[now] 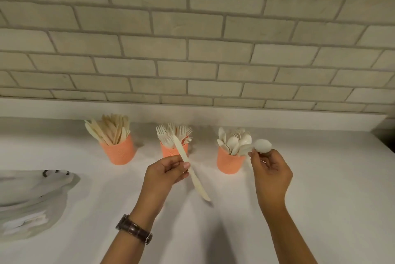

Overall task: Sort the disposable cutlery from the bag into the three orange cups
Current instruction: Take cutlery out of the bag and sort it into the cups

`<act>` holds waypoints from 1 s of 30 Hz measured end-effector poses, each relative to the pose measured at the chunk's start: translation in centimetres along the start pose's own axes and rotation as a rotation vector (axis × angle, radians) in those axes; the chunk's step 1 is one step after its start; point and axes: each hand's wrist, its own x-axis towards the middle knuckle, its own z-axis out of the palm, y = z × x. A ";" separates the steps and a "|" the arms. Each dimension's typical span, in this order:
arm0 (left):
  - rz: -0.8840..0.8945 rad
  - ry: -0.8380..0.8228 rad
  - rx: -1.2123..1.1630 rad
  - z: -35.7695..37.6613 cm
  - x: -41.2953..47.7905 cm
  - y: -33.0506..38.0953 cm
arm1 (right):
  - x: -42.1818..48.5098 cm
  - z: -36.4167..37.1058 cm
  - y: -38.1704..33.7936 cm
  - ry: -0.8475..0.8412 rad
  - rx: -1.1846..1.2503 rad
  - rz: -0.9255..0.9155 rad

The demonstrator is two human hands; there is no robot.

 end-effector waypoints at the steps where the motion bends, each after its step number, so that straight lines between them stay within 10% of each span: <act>1: -0.002 0.013 0.007 -0.1 0.0 0.0 | 0.2 0.3 0.9 -0.024 -0.039 -0.017; 12: -0.042 0.221 0.195 -3.0 -1.0 0.1 | 2.6 4.2 7.4 -0.171 -0.788 -0.074; 20: -0.151 0.238 -0.147 -5.1 -3.0 0.3 | 1.8 2.8 6.1 -0.257 -0.727 -0.049; 30: 0.180 0.398 0.037 -9.7 -0.5 4.2 | -5.9 0.8 4.3 -0.432 -0.718 -0.426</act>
